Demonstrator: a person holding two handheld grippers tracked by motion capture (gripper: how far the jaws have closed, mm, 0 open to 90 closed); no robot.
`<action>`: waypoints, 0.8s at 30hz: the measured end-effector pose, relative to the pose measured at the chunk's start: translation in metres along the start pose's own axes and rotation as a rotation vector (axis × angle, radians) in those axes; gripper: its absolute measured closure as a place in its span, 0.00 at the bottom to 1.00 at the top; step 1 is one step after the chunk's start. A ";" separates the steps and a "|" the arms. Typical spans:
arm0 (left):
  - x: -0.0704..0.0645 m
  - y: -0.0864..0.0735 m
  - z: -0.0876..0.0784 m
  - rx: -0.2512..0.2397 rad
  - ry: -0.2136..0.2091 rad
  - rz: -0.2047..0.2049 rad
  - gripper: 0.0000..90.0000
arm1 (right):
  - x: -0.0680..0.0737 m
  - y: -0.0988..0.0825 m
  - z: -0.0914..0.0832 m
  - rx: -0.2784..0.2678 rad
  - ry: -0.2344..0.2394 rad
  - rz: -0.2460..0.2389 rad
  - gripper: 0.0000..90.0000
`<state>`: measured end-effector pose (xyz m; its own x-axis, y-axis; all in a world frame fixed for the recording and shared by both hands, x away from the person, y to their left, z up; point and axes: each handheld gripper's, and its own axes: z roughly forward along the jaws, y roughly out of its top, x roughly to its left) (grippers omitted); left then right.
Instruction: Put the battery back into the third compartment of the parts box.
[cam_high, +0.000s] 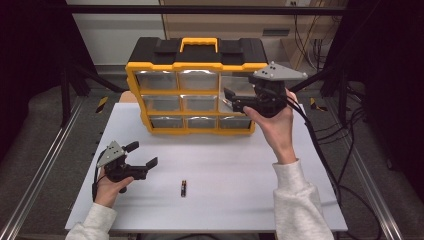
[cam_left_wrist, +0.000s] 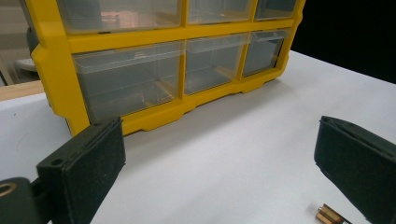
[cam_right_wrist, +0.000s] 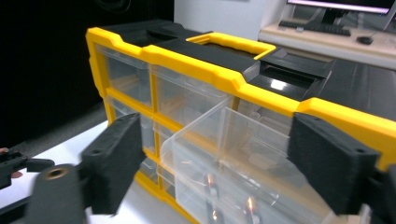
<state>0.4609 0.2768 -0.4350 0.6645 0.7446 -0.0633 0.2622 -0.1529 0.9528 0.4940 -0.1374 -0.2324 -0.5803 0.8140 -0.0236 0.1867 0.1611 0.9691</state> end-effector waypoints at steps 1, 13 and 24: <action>0.000 0.000 0.000 -0.001 -0.001 0.002 0.02 | 0.002 -0.003 -0.004 -0.014 -0.004 -0.004 0.16; 0.000 0.000 0.000 -0.003 0.001 0.002 0.02 | 0.020 -0.046 -0.030 -0.053 0.040 0.048 0.05; 0.000 0.000 0.000 -0.002 0.001 0.000 0.02 | 0.027 -0.094 -0.027 -0.006 0.053 0.098 0.04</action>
<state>0.4609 0.2769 -0.4353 0.6637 0.7453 -0.0626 0.2606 -0.1520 0.9534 0.4391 -0.1459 -0.3176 -0.6005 0.7952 0.0842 0.2402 0.0789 0.9675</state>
